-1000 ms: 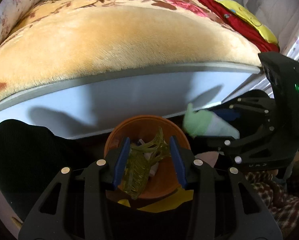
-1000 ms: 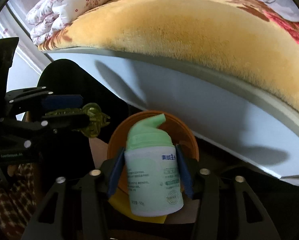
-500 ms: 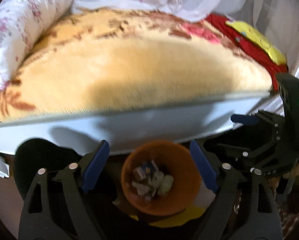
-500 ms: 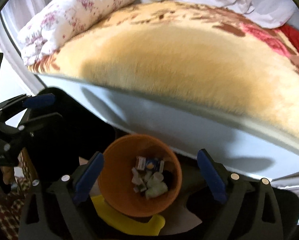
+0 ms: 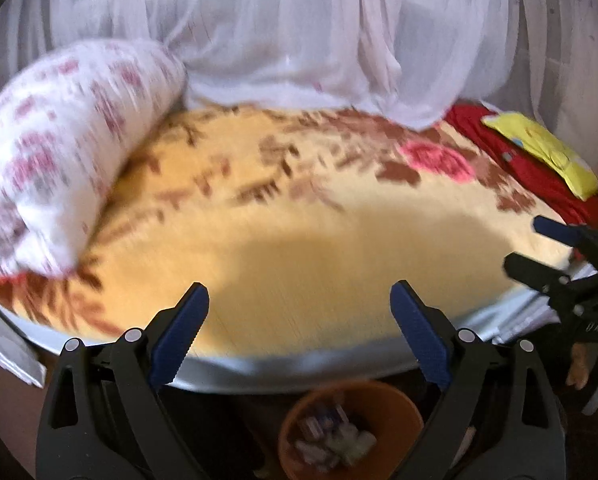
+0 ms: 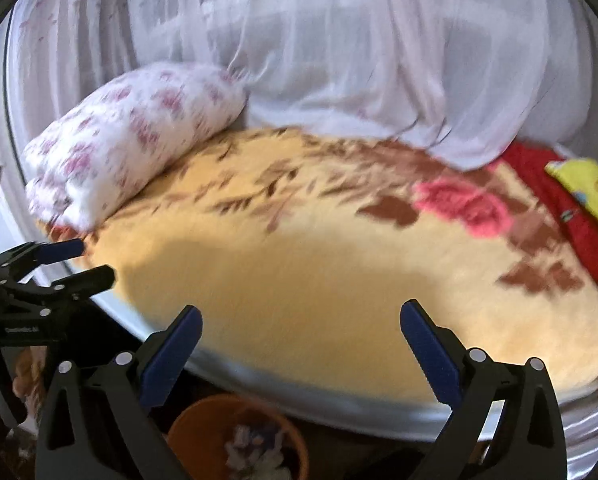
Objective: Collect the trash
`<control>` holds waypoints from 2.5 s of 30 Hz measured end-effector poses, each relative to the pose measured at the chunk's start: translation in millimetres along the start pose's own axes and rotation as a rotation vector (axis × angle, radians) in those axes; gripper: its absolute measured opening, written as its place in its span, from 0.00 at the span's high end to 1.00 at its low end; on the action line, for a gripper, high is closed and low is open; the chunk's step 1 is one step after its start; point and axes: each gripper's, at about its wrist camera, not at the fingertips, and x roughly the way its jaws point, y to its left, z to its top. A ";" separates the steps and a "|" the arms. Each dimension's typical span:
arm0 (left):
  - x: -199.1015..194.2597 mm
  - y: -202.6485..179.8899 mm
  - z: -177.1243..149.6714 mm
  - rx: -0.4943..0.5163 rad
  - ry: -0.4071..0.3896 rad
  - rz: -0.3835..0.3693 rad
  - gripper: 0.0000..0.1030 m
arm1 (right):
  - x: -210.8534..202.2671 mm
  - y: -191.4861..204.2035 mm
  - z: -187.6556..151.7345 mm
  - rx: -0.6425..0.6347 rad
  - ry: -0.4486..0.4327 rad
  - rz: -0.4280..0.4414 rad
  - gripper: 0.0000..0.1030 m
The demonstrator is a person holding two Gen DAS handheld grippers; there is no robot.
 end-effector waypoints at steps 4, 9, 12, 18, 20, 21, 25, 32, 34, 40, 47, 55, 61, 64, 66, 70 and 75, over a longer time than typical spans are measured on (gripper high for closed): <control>-4.0 -2.0 18.3 0.027 -0.078 0.065 0.13 | -5.4 -8.8 21.6 -0.030 -0.073 -0.058 0.05; -3.3 -1.9 35.2 0.020 -0.129 0.079 0.13 | -6.1 -12.2 41.5 -0.049 -0.149 -0.100 0.05; -2.3 -1.4 42.3 0.005 -0.143 0.073 0.13 | -1.6 -15.8 48.7 -0.039 -0.171 -0.095 0.05; 0.4 2.9 57.1 -0.026 -0.177 0.075 0.10 | 8.6 -31.3 58.5 0.049 -0.202 -0.060 0.05; 1.0 3.7 61.4 -0.026 -0.198 0.095 0.10 | 10.1 -37.3 61.7 0.071 -0.216 -0.067 0.05; 1.7 3.6 62.7 -0.025 -0.202 0.106 0.10 | 9.9 -39.1 62.5 0.074 -0.223 -0.074 0.05; 9.2 7.2 68.0 -0.031 -0.202 0.171 0.10 | 11.0 -50.9 67.0 0.066 -0.243 -0.154 0.05; 19.8 16.5 72.9 -0.074 -0.198 0.224 0.10 | 17.2 -88.3 70.4 0.123 -0.237 -0.233 0.05; 21.5 17.9 73.8 -0.079 -0.199 0.233 0.10 | 18.4 -96.4 71.2 0.131 -0.239 -0.246 0.05; 25.4 22.5 77.7 -0.089 -0.203 0.233 0.10 | 17.6 -105.0 76.8 0.095 -0.275 -0.320 0.05; 28.8 24.3 80.1 -0.100 -0.202 0.222 0.10 | 17.5 -107.6 83.8 0.079 -0.314 -0.372 0.05; 38.2 30.1 82.3 -0.100 -0.195 0.217 0.10 | 17.1 -107.0 88.0 0.084 -0.343 -0.343 0.05; 38.4 36.2 81.2 -0.116 -0.212 0.199 0.10 | 18.8 -96.9 88.9 0.036 -0.344 -0.360 0.05; 37.6 37.4 80.8 -0.119 -0.214 0.206 0.10 | 18.7 -93.1 89.3 0.024 -0.349 -0.364 0.05; 37.1 37.8 80.7 -0.121 -0.216 0.209 0.10 | 18.7 -92.8 90.0 0.026 -0.350 -0.364 0.05; 36.0 38.8 80.9 -0.120 -0.218 0.217 0.10 | 17.7 -93.4 89.9 0.033 -0.350 -0.362 0.05; 34.9 42.2 81.6 -0.130 -0.223 0.228 0.10 | 15.9 -94.3 88.6 0.048 -0.355 -0.350 0.05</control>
